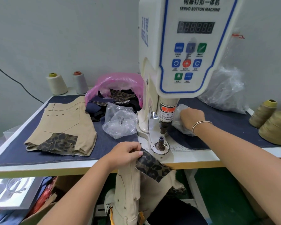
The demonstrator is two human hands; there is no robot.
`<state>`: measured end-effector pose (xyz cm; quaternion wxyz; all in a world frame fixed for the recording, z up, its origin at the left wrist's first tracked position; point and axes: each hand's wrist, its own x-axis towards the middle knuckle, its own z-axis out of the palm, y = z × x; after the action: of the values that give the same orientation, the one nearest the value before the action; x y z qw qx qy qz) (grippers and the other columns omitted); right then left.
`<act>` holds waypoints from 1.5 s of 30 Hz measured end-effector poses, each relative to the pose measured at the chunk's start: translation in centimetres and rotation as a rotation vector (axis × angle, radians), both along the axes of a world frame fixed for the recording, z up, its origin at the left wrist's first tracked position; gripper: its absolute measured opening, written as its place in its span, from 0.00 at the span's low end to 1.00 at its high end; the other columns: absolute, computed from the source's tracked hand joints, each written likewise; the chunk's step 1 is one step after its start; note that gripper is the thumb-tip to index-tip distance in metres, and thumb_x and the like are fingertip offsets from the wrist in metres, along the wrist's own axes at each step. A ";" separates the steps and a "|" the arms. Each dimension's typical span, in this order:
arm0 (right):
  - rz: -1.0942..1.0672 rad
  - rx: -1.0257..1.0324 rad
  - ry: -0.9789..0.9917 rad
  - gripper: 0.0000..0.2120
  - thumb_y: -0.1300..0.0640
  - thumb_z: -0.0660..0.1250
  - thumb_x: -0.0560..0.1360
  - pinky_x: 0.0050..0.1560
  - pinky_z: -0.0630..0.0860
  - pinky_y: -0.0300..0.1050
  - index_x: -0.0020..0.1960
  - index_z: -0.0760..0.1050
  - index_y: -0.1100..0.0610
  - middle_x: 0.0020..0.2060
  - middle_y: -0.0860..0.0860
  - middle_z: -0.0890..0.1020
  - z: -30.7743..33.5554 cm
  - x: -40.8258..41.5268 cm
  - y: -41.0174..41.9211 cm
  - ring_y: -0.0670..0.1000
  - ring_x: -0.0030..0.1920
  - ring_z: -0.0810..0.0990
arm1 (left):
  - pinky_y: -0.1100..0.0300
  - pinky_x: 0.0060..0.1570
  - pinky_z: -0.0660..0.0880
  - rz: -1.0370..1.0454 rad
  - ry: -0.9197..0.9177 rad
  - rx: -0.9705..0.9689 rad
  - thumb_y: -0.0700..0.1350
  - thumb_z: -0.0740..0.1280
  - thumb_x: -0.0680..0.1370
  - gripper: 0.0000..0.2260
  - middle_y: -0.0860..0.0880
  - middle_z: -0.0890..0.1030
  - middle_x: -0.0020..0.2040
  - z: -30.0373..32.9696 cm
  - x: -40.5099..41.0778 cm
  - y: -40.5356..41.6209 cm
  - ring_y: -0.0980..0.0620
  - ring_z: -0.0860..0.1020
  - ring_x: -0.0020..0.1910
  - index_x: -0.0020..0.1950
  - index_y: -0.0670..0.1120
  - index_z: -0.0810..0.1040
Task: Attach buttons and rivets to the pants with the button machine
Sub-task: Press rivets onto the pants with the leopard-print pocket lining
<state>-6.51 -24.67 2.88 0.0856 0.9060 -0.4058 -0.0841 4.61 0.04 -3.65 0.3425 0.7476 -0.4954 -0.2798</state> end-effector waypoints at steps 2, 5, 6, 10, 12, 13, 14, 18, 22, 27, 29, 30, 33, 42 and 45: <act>0.011 -0.008 -0.063 0.12 0.58 0.63 0.75 0.50 0.72 0.49 0.58 0.75 0.58 0.53 0.54 0.78 -0.5 -0.4 -0.4 0.58 0.55 0.78 | 0.56 0.43 0.66 -0.001 -0.011 0.003 0.45 0.65 0.79 0.11 0.56 0.71 0.34 0.1 0.0 0.0 0.55 0.68 0.36 0.36 0.49 0.72; 0.020 0.024 -0.316 0.09 0.57 0.59 0.77 0.40 0.70 0.46 0.48 0.78 0.56 0.44 0.55 0.78 -1.1 -1.8 -1.4 0.58 0.43 0.76 | 0.56 0.44 0.67 -0.001 -0.022 0.007 0.45 0.65 0.79 0.10 0.54 0.72 0.35 0.1 0.0 0.0 0.55 0.69 0.37 0.37 0.48 0.72; 0.018 0.034 -0.421 0.10 0.57 0.59 0.77 0.38 0.69 0.45 0.44 0.79 0.56 0.41 0.55 0.79 -1.3 -2.4 -1.6 0.59 0.41 0.76 | 0.56 0.44 0.67 -0.003 -0.019 0.006 0.45 0.65 0.79 0.10 0.54 0.72 0.35 0.1 0.0 0.0 0.55 0.69 0.37 0.37 0.47 0.73; 0.012 0.038 -0.789 0.08 0.56 0.65 0.76 0.38 0.66 0.45 0.40 0.79 0.56 0.37 0.53 0.74 -1.4 -5.1 -1.0 0.55 0.40 0.73 | 0.56 0.44 0.66 -0.002 -0.004 0.005 0.45 0.65 0.79 0.10 0.54 0.71 0.35 0.1 0.0 -0.1 0.55 0.68 0.36 0.37 0.47 0.72; 0.045 0.035 -0.962 0.05 0.56 0.68 0.75 0.38 0.65 0.42 0.42 0.80 0.56 0.38 0.51 0.72 -1.0 -6.5 0.5 0.50 0.38 0.71 | 0.57 0.43 0.66 -0.005 -0.006 0.008 0.45 0.65 0.79 0.11 0.55 0.71 0.34 0.1 0.0 -0.1 0.55 0.68 0.36 0.36 0.48 0.72; 0.052 0.092 -1.023 0.04 0.56 0.68 0.74 0.37 0.65 0.39 0.41 0.80 0.55 0.37 0.49 0.73 -1.0 -7.0 1.7 0.48 0.36 0.71 | 0.57 0.43 0.66 -0.004 -0.011 0.008 0.45 0.65 0.79 0.11 0.55 0.71 0.34 0.1 0.0 -0.1 0.55 0.68 0.36 0.36 0.49 0.72; 0.044 0.225 -1.072 0.05 0.55 0.69 0.73 0.36 0.66 0.36 0.39 0.80 0.52 0.35 0.47 0.75 -1.1 -7.2 3.2 0.45 0.35 0.72 | 0.57 0.43 0.66 -0.002 -0.017 0.007 0.45 0.65 0.79 0.12 0.55 0.71 0.34 0.1 0.0 -0.1 0.56 0.68 0.36 0.36 0.49 0.71; -0.171 1.046 -1.119 0.06 0.54 0.69 0.73 0.27 0.65 0.34 0.41 0.82 0.54 0.22 0.44 0.71 -2.2 -6.4 8.8 0.41 0.24 0.67 | 0.56 0.44 0.66 -0.007 -0.014 0.011 0.44 0.65 0.79 0.11 0.54 0.71 0.35 0.2 0.0 -0.1 0.55 0.68 0.36 0.37 0.47 0.72; -0.263 1.335 -1.160 0.06 0.58 0.67 0.76 0.24 0.60 0.36 0.46 0.78 0.62 0.26 0.49 0.65 -2.0 -5.3 9.7 0.45 0.25 0.62 | 0.56 0.44 0.67 -0.010 -0.014 0.010 0.44 0.65 0.79 0.10 0.53 0.72 0.35 0.3 -0.1 -0.1 0.55 0.69 0.37 0.38 0.45 0.73; -0.306 1.483 -1.180 0.03 0.60 0.66 0.76 0.20 0.60 0.35 0.44 0.74 0.59 0.26 0.48 0.67 -1.6 -4.9 9.8 0.43 0.22 0.64 | 0.58 0.42 0.66 0.002 -0.018 0.007 0.45 0.66 0.79 0.13 0.57 0.70 0.31 0.2 -0.1 -0.2 0.60 0.67 0.32 0.35 0.51 0.71; -0.350 1.533 -1.189 0.03 0.59 0.67 0.76 0.21 0.60 0.35 0.44 0.75 0.58 0.26 0.48 0.68 -1.8 -5.0 9.8 0.44 0.23 0.64 | 0.58 0.42 0.66 0.004 -0.020 0.007 0.45 0.66 0.79 0.13 0.57 0.70 0.32 0.2 -0.1 -0.2 0.60 0.67 0.33 0.34 0.51 0.71; -0.368 1.566 -1.193 0.03 0.58 0.67 0.75 0.21 0.61 0.35 0.44 0.77 0.57 0.26 0.47 0.69 -1.8 -5.0 9.8 0.44 0.23 0.64 | 0.58 0.42 0.66 0.007 -0.022 0.006 0.45 0.66 0.79 0.13 0.57 0.70 0.32 0.2 -0.1 -0.2 0.59 0.68 0.33 0.34 0.51 0.71; -0.395 1.625 -1.181 0.04 0.57 0.69 0.74 0.23 0.62 0.36 0.42 0.80 0.56 0.26 0.46 0.70 -2.0 -5.2 9.7 0.44 0.23 0.66 | 0.57 0.42 0.67 0.012 -0.032 0.006 0.45 0.66 0.79 0.12 0.56 0.71 0.33 0.2 -0.2 -0.1 0.57 0.68 0.34 0.35 0.50 0.71; -0.505 1.953 -1.267 0.14 0.61 0.70 0.65 0.20 0.62 0.34 0.49 0.76 0.60 0.27 0.48 0.70 -1.1 -5.8 10.7 0.44 0.21 0.65 | 0.57 0.41 0.67 0.085 -0.191 -0.035 0.46 0.65 0.78 0.10 0.53 0.74 0.34 -0.5 -0.7 0.0 0.54 0.72 0.36 0.37 0.49 0.72; -0.545 2.049 -1.368 0.11 0.62 0.66 0.69 0.20 0.64 0.33 0.51 0.78 0.63 0.29 0.50 0.71 -1.2 -6.3 12.5 0.44 0.22 0.66 | 0.61 0.42 0.64 0.140 -0.354 -0.102 0.47 0.65 0.77 0.08 0.52 0.76 0.35 -1.3 -1.3 0.0 0.51 0.74 0.38 0.39 0.48 0.73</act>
<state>-12.79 -12.16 1.64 -0.9017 0.3020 -0.2889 0.1107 3.32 0.07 -4.94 0.3058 0.7996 -0.5083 -0.0940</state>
